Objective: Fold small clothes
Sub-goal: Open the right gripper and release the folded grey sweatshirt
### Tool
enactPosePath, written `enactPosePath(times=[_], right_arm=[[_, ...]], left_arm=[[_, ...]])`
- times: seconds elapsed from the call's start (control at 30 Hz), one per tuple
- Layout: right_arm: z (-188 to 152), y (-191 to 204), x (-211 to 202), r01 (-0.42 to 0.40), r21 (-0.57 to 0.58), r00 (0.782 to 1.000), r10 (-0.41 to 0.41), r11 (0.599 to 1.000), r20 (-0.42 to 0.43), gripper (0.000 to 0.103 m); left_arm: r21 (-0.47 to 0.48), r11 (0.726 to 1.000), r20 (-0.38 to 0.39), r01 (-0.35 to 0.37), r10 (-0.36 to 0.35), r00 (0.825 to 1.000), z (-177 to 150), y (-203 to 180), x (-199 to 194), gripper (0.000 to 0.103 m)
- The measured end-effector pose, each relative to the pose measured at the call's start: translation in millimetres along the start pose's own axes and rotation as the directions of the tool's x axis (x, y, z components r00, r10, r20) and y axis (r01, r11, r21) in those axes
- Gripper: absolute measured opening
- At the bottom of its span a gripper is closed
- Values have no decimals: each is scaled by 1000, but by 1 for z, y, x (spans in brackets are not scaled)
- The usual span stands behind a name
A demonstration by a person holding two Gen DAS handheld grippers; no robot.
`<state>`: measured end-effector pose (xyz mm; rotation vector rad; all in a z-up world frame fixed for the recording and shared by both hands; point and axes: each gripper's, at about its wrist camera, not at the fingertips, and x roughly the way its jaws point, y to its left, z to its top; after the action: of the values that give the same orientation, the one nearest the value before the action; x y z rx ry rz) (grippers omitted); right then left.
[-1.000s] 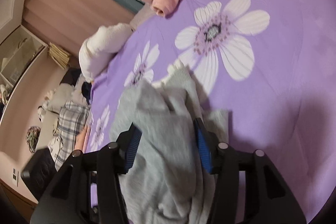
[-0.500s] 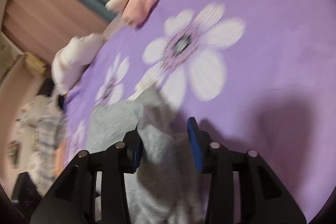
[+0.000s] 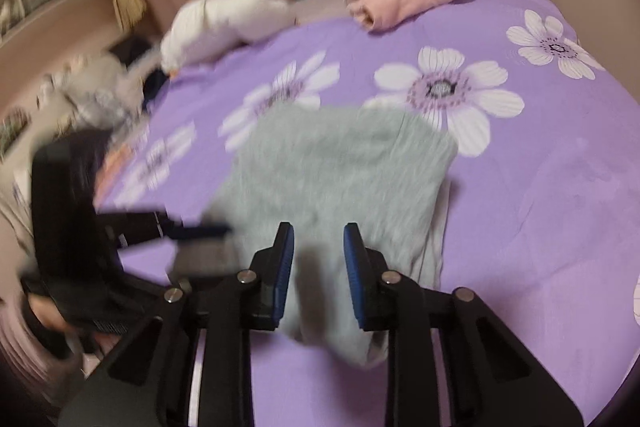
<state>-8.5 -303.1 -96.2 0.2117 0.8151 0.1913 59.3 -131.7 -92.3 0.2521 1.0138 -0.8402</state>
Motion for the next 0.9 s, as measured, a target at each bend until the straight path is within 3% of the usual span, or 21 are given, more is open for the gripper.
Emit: enactPosePath(times=[0.13,0.37,0.9], right_arm=[[-16,-8,11,76,-29,996,-78,997,-48,21],[-30,-20,12,46,39,999,-45,998,-30,20],[-36,-21,12,19,81,1000,-20,997,3,20]], left_arm=[[12,1000,6,-6,6,1000,-1,-4,1,58],[42,999,19,-27,26,999,-3,-8,2,58],[28,999,41,-24,23,999,-5,-9,1,58]])
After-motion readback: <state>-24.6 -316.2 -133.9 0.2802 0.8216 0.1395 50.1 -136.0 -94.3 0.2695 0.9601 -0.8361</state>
